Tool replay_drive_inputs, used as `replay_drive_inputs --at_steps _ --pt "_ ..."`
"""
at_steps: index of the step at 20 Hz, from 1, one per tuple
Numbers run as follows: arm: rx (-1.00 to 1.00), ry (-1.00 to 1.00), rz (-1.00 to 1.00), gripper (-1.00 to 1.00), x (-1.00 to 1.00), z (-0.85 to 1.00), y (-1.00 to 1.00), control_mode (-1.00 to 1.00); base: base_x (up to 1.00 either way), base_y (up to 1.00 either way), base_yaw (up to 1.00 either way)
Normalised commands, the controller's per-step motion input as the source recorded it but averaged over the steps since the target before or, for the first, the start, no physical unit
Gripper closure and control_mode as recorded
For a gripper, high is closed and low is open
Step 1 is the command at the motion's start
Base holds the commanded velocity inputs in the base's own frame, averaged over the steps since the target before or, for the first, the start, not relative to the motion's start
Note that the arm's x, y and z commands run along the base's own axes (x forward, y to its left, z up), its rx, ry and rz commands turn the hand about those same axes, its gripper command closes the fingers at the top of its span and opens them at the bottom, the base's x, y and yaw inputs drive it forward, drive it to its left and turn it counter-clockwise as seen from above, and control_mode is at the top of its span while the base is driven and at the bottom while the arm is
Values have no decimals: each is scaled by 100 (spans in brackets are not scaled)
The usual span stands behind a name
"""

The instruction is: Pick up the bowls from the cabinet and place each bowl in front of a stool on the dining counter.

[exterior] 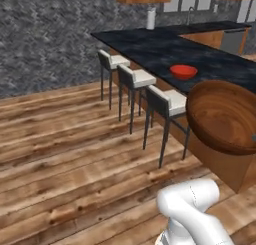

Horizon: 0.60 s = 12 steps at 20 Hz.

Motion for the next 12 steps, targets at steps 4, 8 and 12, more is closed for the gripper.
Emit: replay_drive_inputs --at_steps 4,8,12 --pt "0 0 0 100 0 0 0 100 100 100 -52" --pt "0 0 0 100 0 0 0 100 99 100 -51" --pt "0 0 0 100 0 0 0 100 96 100 -51"
